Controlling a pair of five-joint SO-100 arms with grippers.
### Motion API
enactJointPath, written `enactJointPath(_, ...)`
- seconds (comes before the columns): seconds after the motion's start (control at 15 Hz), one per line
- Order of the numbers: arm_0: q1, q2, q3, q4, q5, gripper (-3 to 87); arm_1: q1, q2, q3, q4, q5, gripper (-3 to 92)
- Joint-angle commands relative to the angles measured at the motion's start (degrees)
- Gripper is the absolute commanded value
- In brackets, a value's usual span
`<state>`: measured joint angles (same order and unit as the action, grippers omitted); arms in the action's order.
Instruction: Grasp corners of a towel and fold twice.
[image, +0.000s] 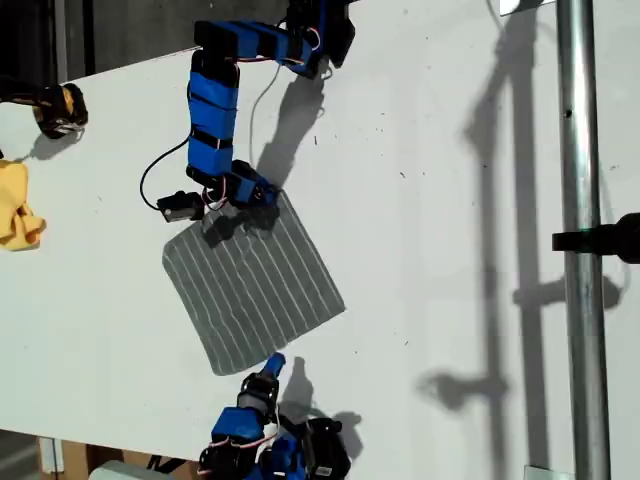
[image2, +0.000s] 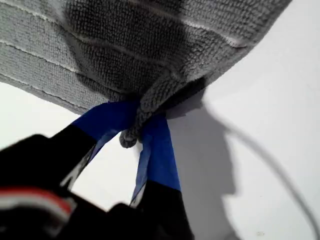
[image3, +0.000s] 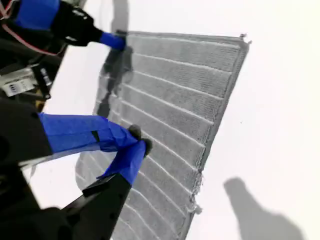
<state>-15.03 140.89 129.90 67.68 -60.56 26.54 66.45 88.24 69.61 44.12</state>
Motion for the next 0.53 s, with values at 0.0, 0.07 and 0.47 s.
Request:
enactJointPath(0.0,0.4,-11.3,-15.4,3.6,7.9,-2.6,-1.2,3.0,-1.6,0.0,-0.2,-0.1)
enactJointPath(0.07,0.4,-18.2,-22.6,7.7,11.2,-2.6,-1.2,3.2,-1.6,0.1,-0.2,-0.1)
enactJointPath(0.47,0.7,-32.7,-39.9,13.7,18.5,5.4,-1.0,4.6,-1.3,1.1,-0.1,-0.1)
